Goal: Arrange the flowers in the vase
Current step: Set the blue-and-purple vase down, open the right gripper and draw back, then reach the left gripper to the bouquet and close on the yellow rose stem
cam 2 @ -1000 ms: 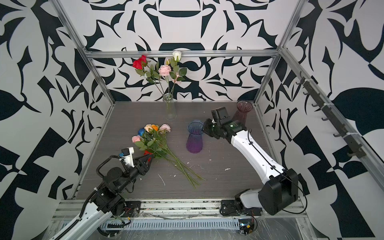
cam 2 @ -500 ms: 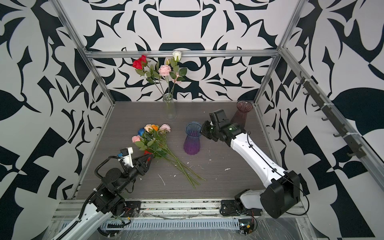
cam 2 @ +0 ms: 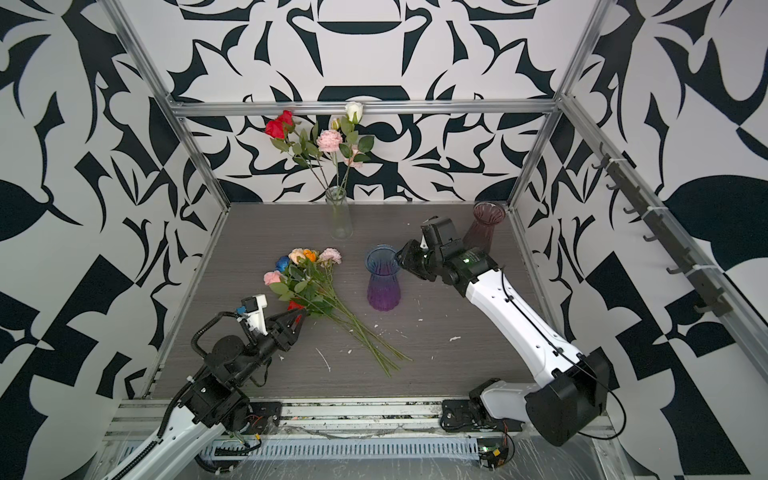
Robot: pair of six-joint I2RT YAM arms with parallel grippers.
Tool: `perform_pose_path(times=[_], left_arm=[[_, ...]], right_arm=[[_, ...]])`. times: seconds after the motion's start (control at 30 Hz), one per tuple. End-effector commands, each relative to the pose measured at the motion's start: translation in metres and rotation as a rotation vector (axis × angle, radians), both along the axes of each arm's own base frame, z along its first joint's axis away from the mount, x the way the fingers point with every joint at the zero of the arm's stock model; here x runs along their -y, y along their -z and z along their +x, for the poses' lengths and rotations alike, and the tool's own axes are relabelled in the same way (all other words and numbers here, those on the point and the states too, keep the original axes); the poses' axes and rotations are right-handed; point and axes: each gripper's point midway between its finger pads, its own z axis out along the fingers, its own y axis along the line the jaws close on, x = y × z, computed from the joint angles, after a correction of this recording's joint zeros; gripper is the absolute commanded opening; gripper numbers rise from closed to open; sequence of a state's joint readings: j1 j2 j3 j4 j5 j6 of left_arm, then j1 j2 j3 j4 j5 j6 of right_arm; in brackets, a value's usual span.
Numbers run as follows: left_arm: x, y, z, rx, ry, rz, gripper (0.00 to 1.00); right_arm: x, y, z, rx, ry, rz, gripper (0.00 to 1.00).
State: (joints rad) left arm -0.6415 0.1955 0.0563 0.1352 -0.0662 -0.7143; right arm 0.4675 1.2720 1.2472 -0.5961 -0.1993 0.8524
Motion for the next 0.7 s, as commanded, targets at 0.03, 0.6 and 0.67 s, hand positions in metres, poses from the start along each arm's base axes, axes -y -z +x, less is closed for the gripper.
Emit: perform_pose_path(times=[0.03,0.6,0.67], left_arm=[[-0.004,-0.007,0.003,-0.001,-0.027,-0.020,0.47],[0.017,0.001,0.022,-0.071,-0.005,-0.036,0.47],[0.023,0.002,0.027,-0.085,0.007,-0.049,0.47]], right_arm=[[0.011,-0.055,-0.016,0.229,-0.102,-0.078,0.37],[-0.025,0.093,-0.139,0.185,-0.441,-0.019,0.32],[-0.033,0.109,-0.145,0.159,-0.470,-0.041,0.32]])
